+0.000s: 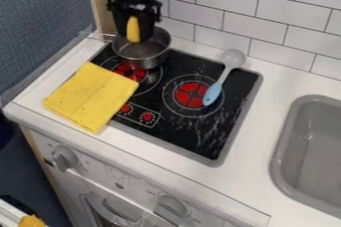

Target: Put the yellow object/ corn in side the silver pot

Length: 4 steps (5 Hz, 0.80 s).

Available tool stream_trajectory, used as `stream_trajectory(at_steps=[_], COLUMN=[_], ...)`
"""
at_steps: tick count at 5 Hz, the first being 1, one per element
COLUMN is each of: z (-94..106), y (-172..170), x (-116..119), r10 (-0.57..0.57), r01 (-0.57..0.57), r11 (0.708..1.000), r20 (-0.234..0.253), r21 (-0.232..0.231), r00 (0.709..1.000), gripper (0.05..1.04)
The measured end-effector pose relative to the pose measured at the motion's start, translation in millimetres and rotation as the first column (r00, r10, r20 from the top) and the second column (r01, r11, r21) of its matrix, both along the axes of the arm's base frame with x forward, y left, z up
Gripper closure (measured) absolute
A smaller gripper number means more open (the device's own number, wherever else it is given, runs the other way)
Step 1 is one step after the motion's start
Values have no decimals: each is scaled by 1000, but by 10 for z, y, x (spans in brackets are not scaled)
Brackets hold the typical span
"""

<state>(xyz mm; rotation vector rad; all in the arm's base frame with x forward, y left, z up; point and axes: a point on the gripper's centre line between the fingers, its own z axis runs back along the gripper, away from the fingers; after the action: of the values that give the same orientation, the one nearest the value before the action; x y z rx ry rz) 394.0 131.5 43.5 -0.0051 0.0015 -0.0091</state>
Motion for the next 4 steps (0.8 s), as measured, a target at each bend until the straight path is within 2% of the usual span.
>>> stream_trajectory(at_steps=[1,2,3,4], z=[-149,-224,-218,-42], y=[-127,-135,-139,-167], x=[-110,-155,-152,-118], r10=[-48,-60,-74,-82], r01=[48,62,75,82], r11=[999,998,997,997], r20=[-37,-51,-49,-4], r21=[3,26,23,12], r00=[998,997,996,997], gripper=[426,354,104,81])
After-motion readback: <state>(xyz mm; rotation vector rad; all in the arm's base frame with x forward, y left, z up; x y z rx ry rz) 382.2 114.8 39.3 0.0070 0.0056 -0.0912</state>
